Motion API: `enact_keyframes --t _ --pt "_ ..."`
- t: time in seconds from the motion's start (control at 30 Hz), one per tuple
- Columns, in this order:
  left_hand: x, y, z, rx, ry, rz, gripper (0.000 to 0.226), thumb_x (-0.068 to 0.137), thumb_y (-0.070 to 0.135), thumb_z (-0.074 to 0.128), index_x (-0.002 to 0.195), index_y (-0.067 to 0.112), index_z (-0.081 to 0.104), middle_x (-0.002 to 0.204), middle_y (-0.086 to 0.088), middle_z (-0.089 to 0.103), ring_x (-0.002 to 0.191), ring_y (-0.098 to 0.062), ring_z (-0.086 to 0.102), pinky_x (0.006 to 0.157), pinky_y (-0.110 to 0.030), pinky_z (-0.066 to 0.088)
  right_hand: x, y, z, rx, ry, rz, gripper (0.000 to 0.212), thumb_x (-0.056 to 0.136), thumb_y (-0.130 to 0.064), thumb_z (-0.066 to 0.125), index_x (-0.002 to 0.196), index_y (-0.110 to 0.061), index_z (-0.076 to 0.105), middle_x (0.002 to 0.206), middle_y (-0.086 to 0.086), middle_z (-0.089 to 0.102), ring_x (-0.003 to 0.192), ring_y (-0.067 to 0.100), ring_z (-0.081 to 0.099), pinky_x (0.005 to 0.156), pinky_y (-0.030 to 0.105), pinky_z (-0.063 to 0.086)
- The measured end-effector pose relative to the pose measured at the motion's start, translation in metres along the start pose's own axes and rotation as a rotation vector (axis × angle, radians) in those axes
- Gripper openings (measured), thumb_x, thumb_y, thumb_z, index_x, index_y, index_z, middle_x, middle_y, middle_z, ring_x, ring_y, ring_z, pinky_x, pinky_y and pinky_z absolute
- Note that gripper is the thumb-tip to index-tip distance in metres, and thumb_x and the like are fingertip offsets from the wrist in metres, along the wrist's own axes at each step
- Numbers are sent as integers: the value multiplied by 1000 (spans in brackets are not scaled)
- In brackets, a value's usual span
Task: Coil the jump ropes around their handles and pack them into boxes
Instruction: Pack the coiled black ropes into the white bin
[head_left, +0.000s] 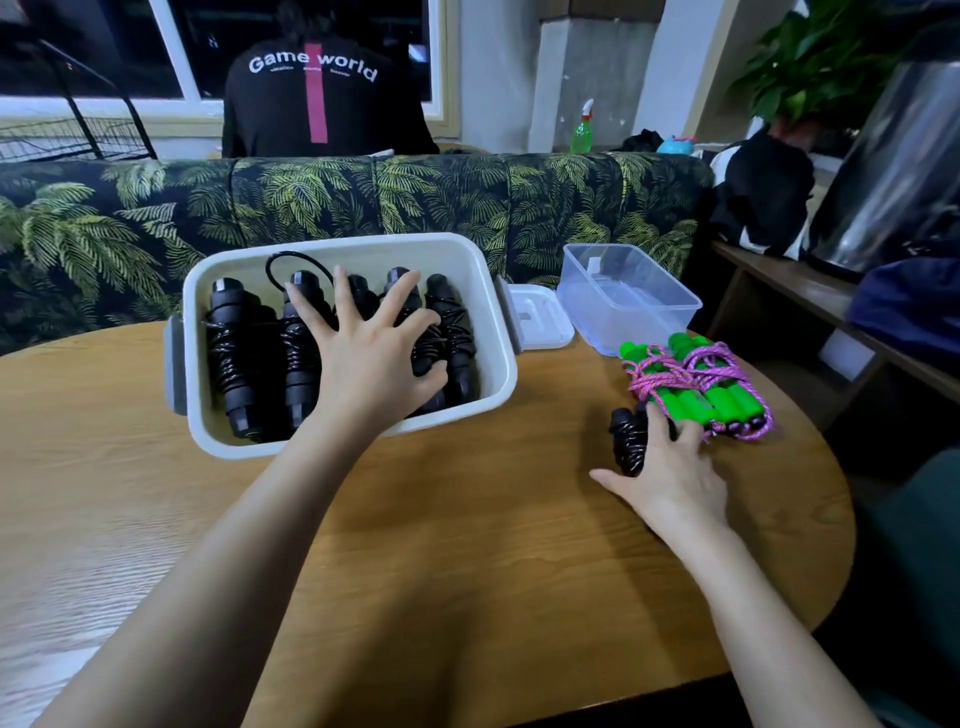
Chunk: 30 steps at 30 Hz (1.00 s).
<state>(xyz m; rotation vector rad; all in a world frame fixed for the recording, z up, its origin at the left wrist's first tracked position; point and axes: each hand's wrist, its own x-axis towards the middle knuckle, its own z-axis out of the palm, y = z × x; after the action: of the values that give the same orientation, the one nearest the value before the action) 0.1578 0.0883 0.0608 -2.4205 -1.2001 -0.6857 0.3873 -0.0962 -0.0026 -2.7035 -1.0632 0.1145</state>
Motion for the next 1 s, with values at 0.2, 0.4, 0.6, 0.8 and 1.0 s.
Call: enact_keyframes --t 0.2,0.4,0.6,0.8,1.0 --pt "-2 0 0 11 11 5 42 78 52 66 114 30 64 155 7 37 140 -61 15 100 -83 -5 5 -2 5 583 -15 -25 88 77 -39 82 149 -20 35 143 4 50 125 26 54 97 41 45" --pt "-2 0 1 17 22 8 44 78 53 66 115 31 64 156 7 37 140 -61 15 100 -84 -5 -3 -17 -13 1325 -73 -75 59 82 -18 79 133 -25 50 123 -3 65 108 10 65 83 24 55" --pt "-3 1 0 21 30 7 46 79 54 64 120 33 63 157 7 35 141 -60 14 100 -83 -6 -6 -62 -56 1800 -363 -154 53 81 -33 66 127 -8 59 110 13 66 84 21 64 61 29 56" --pt "-4 1 0 49 22 4 68 77 62 54 140 38 50 160 10 30 142 -59 11 101 -79 -11 -8 -138 -68 1538 -159 -428 52 94 -19 66 142 -17 46 127 -2 63 109 4 62 89 20 51" --pt "-5 -1 -1 35 -4 -15 86 72 65 48 150 30 39 160 10 30 143 -57 14 103 -78 -11 4 -167 -37 1084 114 -569 58 98 -21 59 151 -18 34 132 -7 40 142 16 27 103 11 21"
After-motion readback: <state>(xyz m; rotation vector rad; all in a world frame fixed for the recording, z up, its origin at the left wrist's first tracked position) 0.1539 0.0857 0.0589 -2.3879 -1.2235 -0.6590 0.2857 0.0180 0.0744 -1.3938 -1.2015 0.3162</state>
